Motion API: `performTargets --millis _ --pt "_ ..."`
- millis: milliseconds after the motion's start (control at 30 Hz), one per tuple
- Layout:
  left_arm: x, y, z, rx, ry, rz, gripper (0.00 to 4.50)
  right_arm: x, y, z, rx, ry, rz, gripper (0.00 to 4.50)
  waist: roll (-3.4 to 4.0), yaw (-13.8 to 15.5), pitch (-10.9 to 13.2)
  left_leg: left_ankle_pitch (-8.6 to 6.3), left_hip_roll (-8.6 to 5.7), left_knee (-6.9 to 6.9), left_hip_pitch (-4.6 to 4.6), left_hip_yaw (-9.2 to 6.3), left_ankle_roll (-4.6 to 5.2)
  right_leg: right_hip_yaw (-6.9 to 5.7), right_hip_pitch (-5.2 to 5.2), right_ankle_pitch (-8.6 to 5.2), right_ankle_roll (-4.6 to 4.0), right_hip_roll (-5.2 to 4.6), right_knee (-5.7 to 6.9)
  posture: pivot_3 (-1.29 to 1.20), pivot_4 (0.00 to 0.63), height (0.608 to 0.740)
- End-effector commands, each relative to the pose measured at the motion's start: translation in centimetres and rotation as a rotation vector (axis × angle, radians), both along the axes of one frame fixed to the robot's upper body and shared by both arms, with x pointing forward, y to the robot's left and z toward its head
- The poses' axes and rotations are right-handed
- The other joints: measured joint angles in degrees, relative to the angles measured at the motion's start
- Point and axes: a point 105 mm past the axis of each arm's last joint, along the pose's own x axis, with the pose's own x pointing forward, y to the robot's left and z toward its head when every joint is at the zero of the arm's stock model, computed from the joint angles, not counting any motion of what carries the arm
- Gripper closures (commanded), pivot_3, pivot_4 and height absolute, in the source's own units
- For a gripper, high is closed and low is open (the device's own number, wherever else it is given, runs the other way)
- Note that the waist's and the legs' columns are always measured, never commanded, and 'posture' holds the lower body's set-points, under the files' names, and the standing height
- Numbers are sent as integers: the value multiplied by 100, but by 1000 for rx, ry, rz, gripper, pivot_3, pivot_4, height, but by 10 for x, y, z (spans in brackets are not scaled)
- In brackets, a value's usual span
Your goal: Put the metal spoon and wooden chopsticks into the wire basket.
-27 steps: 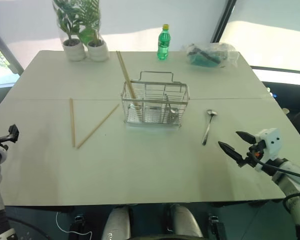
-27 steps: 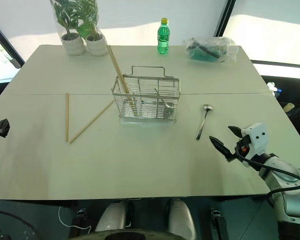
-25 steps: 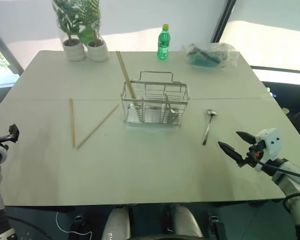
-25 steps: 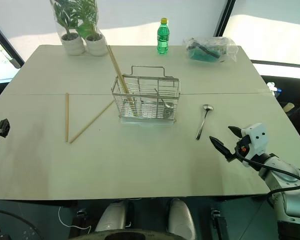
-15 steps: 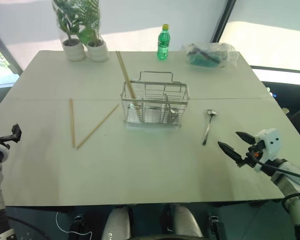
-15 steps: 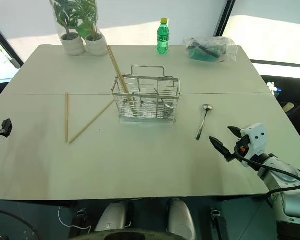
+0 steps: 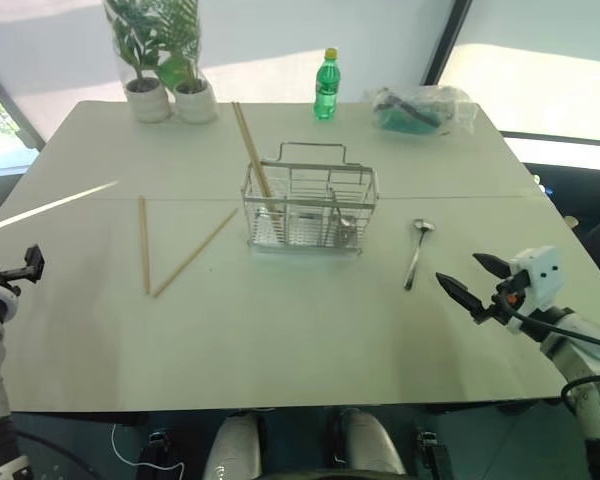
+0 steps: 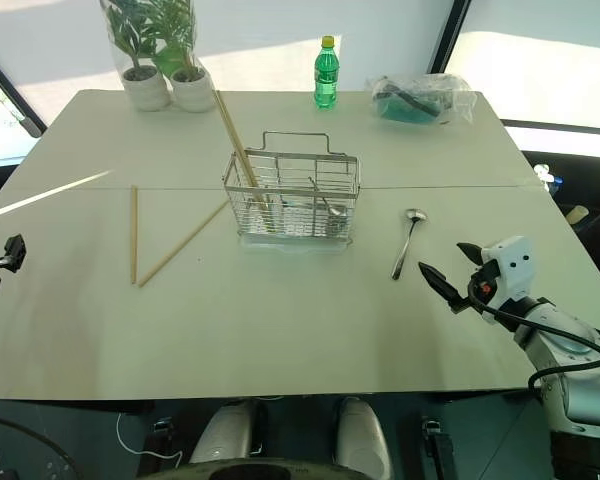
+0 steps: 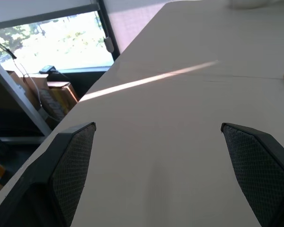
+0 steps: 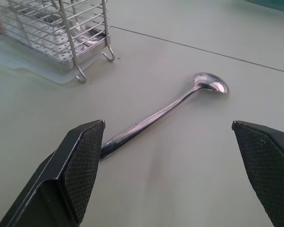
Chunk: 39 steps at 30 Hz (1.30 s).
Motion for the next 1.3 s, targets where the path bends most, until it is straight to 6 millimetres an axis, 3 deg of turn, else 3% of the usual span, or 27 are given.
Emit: performTargets --millis 33,133,233,367,533,767,900,1300 --pt "5 -28 44 -5 -127 -188 12 7 3 24 -89 -60 39 53 0 1 0 0 0 2 0 0 0 0 0 0 0 0 0 0 150 717" --pt "9 -59 72 19 -146 -413 12 14 4 47 -94 -85 49 53 -5 -2 3 0 1 3 0 -1 0 0 0 0 0 -1 0 0 150 717" --pt "10 -103 93 1 -124 -687 12 24 7 60 -100 -71 18 53 0 -4 5 0 0 4 -2 0 0 0 -5 -1 -1 0 7 0 150 717" --pt "3 -161 105 66 -31 -1016 12 40 15 61 -117 -11 -43 53 4 -6 7 0 -1 4 -1 1 0 1 -4 -1 -2 0 7 0 150 717" --pt "-9 -208 111 111 48 -1315 12 61 25 57 -65 77 -174 53 9 -14 12 1 -1 3 -8 4 0 4 -13 -1 -2 3 8 0 150 717" --pt "-13 -225 111 131 99 -1474 12 73 29 35 48 265 -350 53 9 -17 13 2 -2 1 -8 4 1 6 -18 -1 -2 7 26 0 150 717" --pt "-20 -232 108 151 137 -1561 12 79 21 27 90 352 -473 53 13 -23 15 2 -3 4 -9 4 1 6 -19 -1 -2 7 30 0 150 717" --pt "-21 -241 109 173 148 -1616 12 101 37 14 157 439 -483 53 14 -123 16 3 -3 6 -9 1 2 8 -18 -1 1 9 34 0 150 717"
